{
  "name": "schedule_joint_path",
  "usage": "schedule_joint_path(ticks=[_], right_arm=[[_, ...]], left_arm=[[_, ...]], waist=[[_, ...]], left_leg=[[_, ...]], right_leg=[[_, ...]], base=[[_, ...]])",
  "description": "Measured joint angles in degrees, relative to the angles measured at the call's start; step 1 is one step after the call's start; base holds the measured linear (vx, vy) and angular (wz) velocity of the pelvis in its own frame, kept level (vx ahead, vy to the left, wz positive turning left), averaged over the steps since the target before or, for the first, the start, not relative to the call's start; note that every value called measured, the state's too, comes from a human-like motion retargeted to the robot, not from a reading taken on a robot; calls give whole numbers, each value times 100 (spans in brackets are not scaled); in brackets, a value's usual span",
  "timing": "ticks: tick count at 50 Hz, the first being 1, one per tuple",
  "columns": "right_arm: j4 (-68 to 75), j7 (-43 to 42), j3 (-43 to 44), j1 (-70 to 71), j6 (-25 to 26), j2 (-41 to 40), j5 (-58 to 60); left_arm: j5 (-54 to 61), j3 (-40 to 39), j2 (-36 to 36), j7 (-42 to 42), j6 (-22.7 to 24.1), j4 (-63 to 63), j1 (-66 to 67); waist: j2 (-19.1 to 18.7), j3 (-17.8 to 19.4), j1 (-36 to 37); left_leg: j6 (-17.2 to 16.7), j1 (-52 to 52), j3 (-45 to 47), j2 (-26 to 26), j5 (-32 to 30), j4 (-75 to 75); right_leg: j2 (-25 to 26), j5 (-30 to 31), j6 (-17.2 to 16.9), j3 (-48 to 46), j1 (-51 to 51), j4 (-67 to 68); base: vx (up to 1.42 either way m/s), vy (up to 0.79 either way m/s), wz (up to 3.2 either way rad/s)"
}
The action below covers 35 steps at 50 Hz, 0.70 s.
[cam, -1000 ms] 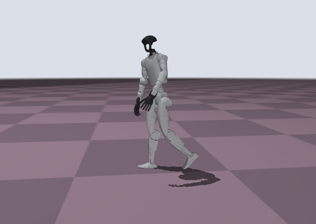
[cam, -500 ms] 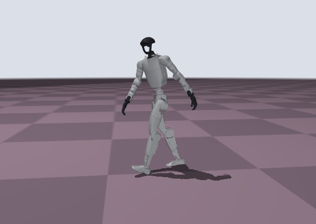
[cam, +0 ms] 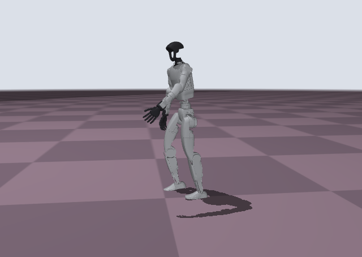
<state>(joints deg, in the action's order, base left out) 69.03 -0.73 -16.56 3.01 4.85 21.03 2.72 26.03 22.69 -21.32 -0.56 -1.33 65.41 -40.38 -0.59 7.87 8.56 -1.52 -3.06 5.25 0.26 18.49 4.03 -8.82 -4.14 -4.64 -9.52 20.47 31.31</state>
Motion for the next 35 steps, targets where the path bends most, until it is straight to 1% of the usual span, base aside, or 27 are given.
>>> schedule_joint_path(ticks=[2, 4, 5, 7, 9, 10, 12, 15, 18, 20, 23, 26, 29, 32, 35], right_arm=[[-51, -42, -72, 106, 51, 23, -6], [-59, -83, -94, 235, 140, -16, 92], [-51, -92, -86, 297, 182, -57, 165], [13, -30, -67, 416, 230, -169, 296], [137, 37, -81, 537, 252, -247, 342], [216, 64, -97, 591, 262, -277, 342], [418, 113, -131, 697, 287, -333, 319], [738, 179, -163, 850, 343, -419, 261], [966, 148, -192, 1025, 372, -502, 145], [1012, 33, -208, 1145, 375, -533, 64], [903, -194, -271, 1344, 369, -540, -39], [668, -372, -409, 1579, 347, -483, -114], [370, -486, -546, 1821, 298, -365, -102], [73, -571, -585, 2037, 213, -219, 33], [-189, -611, -477, 2177, 95, -83, 264]], left_arm=[[302, 39, -132, 62, 137, -339, -402], [509, 58, -264, 194, 311, -650, -741], [568, 71, -331, 243, 396, -799, -884], [618, 81, -430, 222, 498, -1078, -1025], [688, 72, -470, 134, 553, -1341, -1004], [736, 70, -473, 77, 567, -1466, -943], [796, 86, -459, -94, 522, -1668, -658], [681, 146, -424, -409, 312, -1837, 20], [192, 176, -378, -674, 29, -1741, 919], [-194, 166, -304, -745, -103, -1498, 1529], [-633, 66, -132, -657, -229, -866, 2374], [-782, -202, 91, -436, -327, -34, 3080], [-619, -604, 269, -177, -417, 752, 3665], [-412, -1043, 363, 2, -455, 1281, 4202], [-491, -1421, 437, 6, -412, 1486, 4740]], waist=[[72, 155, -284], [152, 374, -520], [185, 483, -600], [176, 593, -595], [167, 604, -535], [182, 594, -511], [259, 573, -481], [448, 556, -467], [591, 391, -466], [647, 248, -409], [770, 141, -160], [903, 98, 197], [967, 105, 583], [853, 136, 925], [538, 182, 1148]], left_leg=[[10, -252, -99, -158, 129, 66], [-43, -626, -215, -260, 291, 84], [-87, -832, -255, -268, 371, 72], [-217, -1137, -224, -67, 462, 71], [-243, -1298, -177, 69, 451, 167], [-196, -1350, -177, 62, 411, 250], [-17, -1363, -172, -27, 205, 602], [392, -1108, -96, -233, -246, 1617], [805, -193, 58, -271, -462, 3305], [1009, 488, 175, -280, -398, 4255], [1197, 1215, 433, -407, -64, 4818], [1247, 1682, 774, -564, 199, 4469], [1137, 1881, 1161, -652, 145, 3368], [860, 1834, 1628, -574, -168, 1835], [442, 1619, 2369, -341, -509, 310]], right_leg=[[-208, 236, -215, 32, -320, -1673], [-380, 432, -612, 81, -679, -3025], [-428, 500, -837, 110, -810, -3487], [-264, 623, -1036, 137, -820, -3631], [-144, 962, -1036, 44, -887, -3631], [-170, 1154, -1036, -31, -965, -3631], [-296, 1225, -1036, -133, -1219, -3631], [-565, 815, -1036, -150, -1648, -3578], [-645, 385, -810, -170, -1783, -3330], [-616, 232, -676, -164, -1799, -3230], [-576, 71, -577, -35, -1854, -3185], [-550, -72, -542, 169, -1885, -3171], [-480, -213, -532, 379, -1929, -3152], [-245, -372, -499, 545, -2047, -3117], [157, -539, -404, 632, -2337, -3101]], base=[[60, -18, 57], [66, -24, 53], [66, -34, 20], [64, -46, -16], [63, -42, -31], [64, -27, -19], [66, -21, -9], [66, -19, 7], [60, -26, 12], [55, -25, -6], [52, -19, -41], [50, -12, -68], [48, -4, -75], [49, 1, -72], [51, 5, -49]])
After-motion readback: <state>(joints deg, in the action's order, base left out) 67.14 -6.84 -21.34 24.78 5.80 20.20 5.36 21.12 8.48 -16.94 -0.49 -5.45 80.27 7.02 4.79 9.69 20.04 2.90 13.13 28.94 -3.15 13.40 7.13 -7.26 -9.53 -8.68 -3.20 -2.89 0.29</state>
